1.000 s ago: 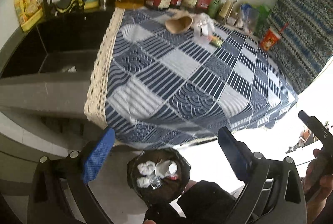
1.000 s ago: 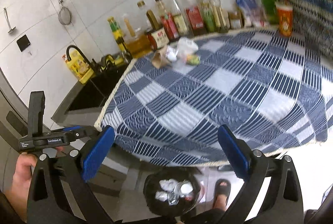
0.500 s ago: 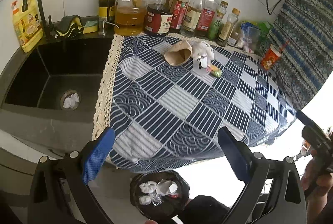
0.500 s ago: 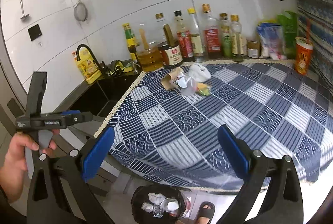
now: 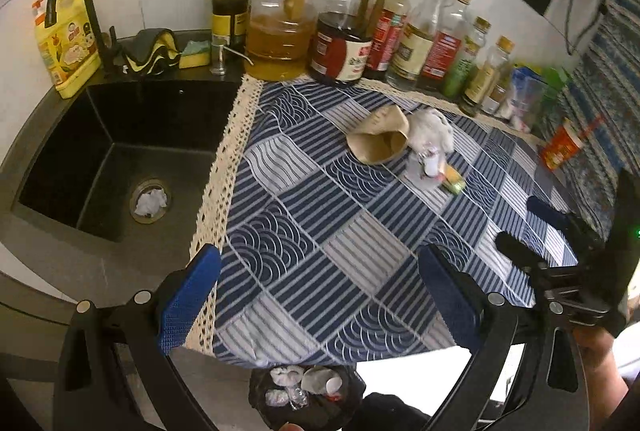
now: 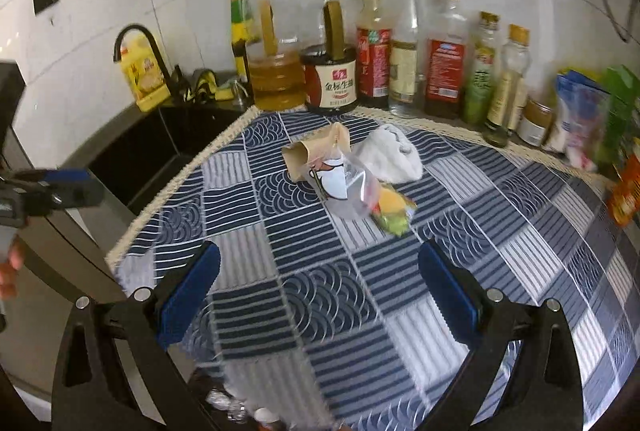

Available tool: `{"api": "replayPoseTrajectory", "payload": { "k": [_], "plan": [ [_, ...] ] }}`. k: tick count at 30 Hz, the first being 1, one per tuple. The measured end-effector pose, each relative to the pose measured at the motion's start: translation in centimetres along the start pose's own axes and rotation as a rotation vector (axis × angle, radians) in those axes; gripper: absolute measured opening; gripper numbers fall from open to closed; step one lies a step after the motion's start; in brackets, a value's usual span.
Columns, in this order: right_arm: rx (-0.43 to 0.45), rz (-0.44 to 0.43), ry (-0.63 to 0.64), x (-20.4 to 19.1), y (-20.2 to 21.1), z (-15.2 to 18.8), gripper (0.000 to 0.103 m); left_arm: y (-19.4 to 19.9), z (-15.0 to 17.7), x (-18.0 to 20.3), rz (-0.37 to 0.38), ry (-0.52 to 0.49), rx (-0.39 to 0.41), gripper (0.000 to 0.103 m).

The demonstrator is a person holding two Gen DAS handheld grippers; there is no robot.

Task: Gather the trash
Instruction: 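Move the right tool to the clear plastic bag with printed cup and grasp it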

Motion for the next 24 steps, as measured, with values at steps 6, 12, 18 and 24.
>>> {"api": "replayPoseTrajectory", "payload": {
  "k": [6,12,18,24],
  "plan": [
    [-0.07,-0.001,0.06,1.9,-5.5,-1.0,0.098,-1.4,-1.3,0.1,-0.058,0.021,-0.022,0.096],
    [-0.08,0.022,0.134,3.3,-9.1,-2.0,0.098,-2.7,-1.5,0.1,-0.101,0.048,-0.059,0.096],
    [-0.085,-0.006,0.106,4.4,-10.8,-2.7,0.093,-3.7,-1.1,0.8,-0.135,0.039,-0.088,0.096],
    [-0.095,-0.045,0.062,5.1,-11.6,-2.9,0.078,-4.3,-0.6,1.6,-0.144,0.031,-0.111,0.096]
  ]
}}
Point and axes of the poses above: each gripper's, at about its wrist camera, not at the fingertips, and y roughly against the way its jaws point, x to its right, z to its underside, the point moved 9 cm from there along -y, roughly the way its jaws point, and after that the axes turned 9 degrees about -z, right-handed, at the moved point
